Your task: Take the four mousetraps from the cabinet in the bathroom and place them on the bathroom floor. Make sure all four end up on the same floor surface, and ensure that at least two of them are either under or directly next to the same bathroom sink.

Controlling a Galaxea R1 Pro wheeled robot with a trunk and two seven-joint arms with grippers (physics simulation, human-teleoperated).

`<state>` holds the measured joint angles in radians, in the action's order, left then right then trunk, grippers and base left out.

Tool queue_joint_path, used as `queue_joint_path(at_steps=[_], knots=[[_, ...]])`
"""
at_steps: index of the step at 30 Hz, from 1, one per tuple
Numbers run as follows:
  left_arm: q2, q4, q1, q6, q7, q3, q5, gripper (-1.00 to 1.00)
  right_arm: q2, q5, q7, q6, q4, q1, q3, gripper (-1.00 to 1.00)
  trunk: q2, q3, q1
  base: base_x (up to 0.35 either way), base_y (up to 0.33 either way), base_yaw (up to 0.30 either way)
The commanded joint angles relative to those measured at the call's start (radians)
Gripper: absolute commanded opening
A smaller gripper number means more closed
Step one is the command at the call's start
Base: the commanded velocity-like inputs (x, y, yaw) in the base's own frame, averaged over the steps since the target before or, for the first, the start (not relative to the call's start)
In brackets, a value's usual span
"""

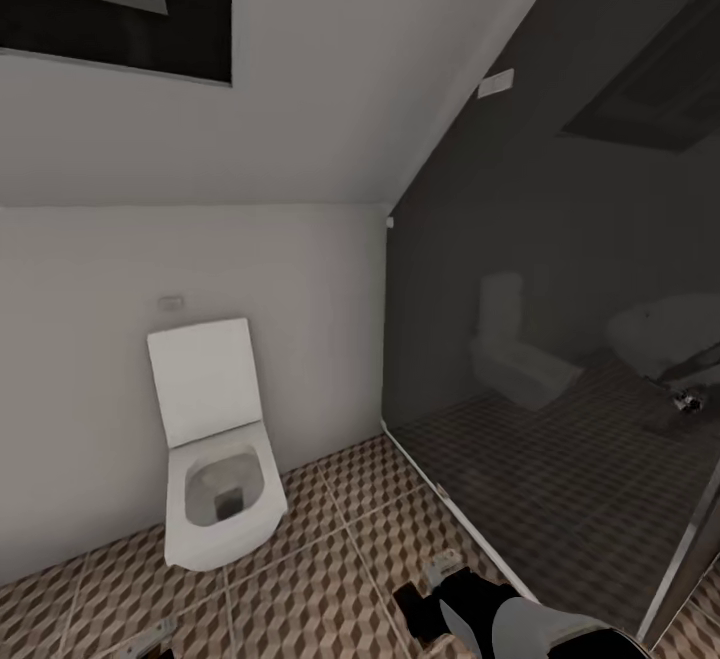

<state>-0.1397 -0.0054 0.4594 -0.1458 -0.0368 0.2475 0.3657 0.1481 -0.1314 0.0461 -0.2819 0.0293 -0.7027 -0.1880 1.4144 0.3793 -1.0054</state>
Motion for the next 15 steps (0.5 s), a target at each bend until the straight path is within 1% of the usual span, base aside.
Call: queue_joint_path(at_steps=[1, 6, 15], knots=[[0.000, 0.001, 0.001, -0.003, 0.000, 0.003, 0.001, -1.00, 0.000, -0.007, 0.005, -0.002, 0.001, -0.001, -0.004, -1.00, 0.001, 0.001, 0.000, 0.238, 0.000, 0.245], [0.000, 0.001, 0.001, -0.003, -0.001, 0.003, 0.001, -1.00, -0.001, -0.007, 0.005, -0.002, 0.001, -0.001, -0.004, -1.00, 0.001, 0.001, 0.000, 0.095, 0.000, 0.263], [0.000, 0.001, 0.001, -0.003, -0.001, 0.003, 0.001, -1.00, -0.001, -0.007, 0.005, -0.002, 0.001, -0.001, -0.004, -1.00, 0.001, 0.001, 0.000, 0.009, 0.000, 0.273]])
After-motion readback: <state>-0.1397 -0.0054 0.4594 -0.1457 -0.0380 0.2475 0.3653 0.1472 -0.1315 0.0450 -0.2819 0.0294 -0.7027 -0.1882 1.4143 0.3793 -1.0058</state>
